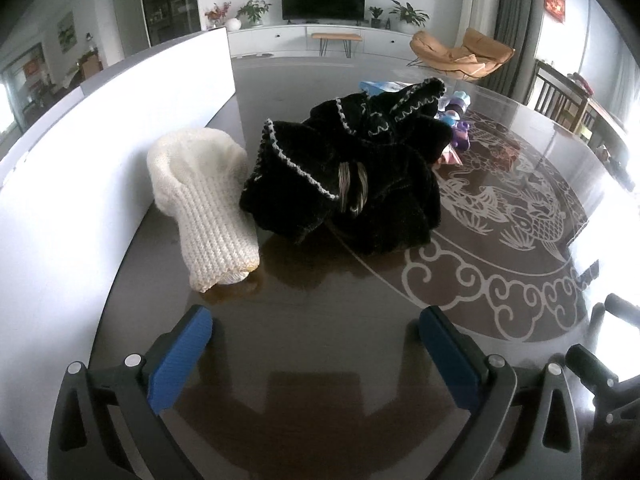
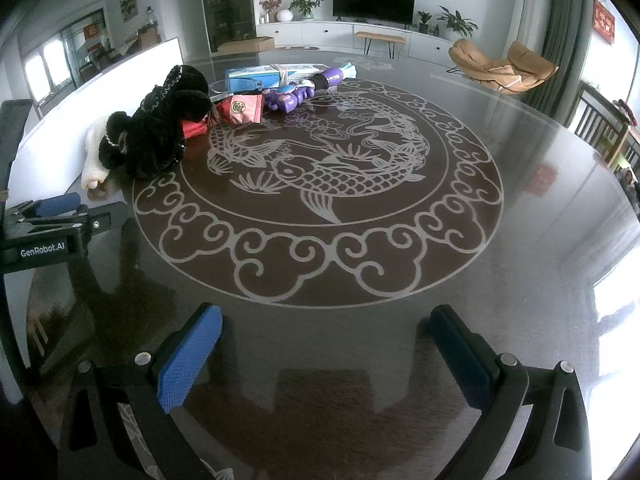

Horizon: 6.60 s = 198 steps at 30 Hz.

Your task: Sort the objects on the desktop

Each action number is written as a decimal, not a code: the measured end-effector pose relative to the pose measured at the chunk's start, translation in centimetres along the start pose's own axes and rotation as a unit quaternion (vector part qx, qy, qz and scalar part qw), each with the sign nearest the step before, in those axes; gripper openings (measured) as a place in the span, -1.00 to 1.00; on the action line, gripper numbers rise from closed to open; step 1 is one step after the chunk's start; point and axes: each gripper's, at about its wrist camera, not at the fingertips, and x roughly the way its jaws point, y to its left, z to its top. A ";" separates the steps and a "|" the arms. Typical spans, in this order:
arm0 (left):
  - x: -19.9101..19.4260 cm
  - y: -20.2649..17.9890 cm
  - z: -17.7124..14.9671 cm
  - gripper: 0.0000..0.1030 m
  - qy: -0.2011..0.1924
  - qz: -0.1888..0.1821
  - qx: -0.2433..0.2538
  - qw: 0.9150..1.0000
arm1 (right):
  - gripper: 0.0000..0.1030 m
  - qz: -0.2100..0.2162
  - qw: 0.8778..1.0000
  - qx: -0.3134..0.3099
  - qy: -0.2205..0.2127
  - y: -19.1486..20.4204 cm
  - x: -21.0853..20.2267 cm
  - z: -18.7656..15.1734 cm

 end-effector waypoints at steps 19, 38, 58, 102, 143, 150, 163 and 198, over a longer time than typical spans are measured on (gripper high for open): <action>-0.1 0.0 0.1 1.00 0.000 0.000 0.000 1.000 | 1.00 0.000 1.000 0.000 0.000 0.0 -0.1 0.0; -0.1 0.0 0.1 1.00 0.000 0.000 0.000 1.000 | 1.00 0.001 1.000 0.000 0.000 0.0 -0.1 0.0; -0.2 0.0 0.1 1.00 0.000 0.001 0.000 1.000 | 1.00 0.001 1.000 -0.001 0.000 0.0 -0.1 0.0; -1.2 0.8 -2.1 1.00 -0.003 -0.008 0.011 1.000 | 0.86 0.004 0.998 0.040 -0.053 -1.7 -3.1 5.0; -1.2 0.9 -2.2 1.00 -0.004 -0.007 0.011 1.000 | 0.96 0.082 0.989 -0.123 0.026 6.9 -1.9 -1.8; -1.2 0.9 -2.2 1.00 -0.004 -0.007 0.011 1.000 | 1.00 0.061 0.995 -0.070 0.020 3.7 0.0 0.6; -1.7 1.7 -2.6 1.00 0.004 -0.007 0.009 1.000 | 1.00 0.103 0.994 -0.028 0.020 2.0 -1.7 -0.9; -3.5 2.9 -0.5 1.00 -0.068 0.059 -0.048 0.995 | 0.10 0.072 0.996 0.048 -0.037 1.6 1.4 3.3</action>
